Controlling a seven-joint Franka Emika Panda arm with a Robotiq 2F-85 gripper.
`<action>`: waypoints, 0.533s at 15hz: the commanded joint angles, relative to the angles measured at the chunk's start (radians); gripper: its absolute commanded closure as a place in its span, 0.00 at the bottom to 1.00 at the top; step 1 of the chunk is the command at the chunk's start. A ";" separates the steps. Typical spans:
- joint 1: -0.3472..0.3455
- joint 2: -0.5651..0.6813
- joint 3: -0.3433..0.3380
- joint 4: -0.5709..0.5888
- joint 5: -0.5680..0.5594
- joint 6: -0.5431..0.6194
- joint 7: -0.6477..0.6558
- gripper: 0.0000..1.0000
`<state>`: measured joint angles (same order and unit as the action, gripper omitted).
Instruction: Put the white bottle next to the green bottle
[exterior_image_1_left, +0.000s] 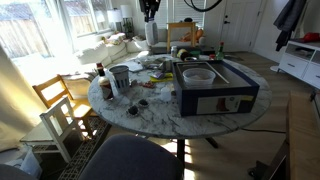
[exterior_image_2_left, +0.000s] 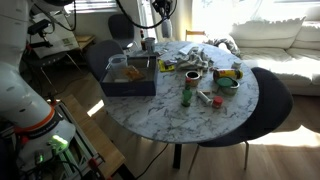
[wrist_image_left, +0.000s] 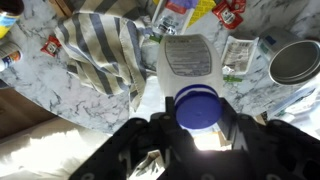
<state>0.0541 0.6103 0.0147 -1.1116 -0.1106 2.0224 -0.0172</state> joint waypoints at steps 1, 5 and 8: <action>0.012 -0.142 -0.035 -0.238 -0.028 0.118 0.148 0.81; 0.013 -0.221 -0.082 -0.405 -0.030 0.240 0.311 0.81; 0.000 -0.278 -0.103 -0.537 -0.008 0.305 0.391 0.81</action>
<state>0.0520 0.4379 -0.0589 -1.4534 -0.1178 2.2537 0.2788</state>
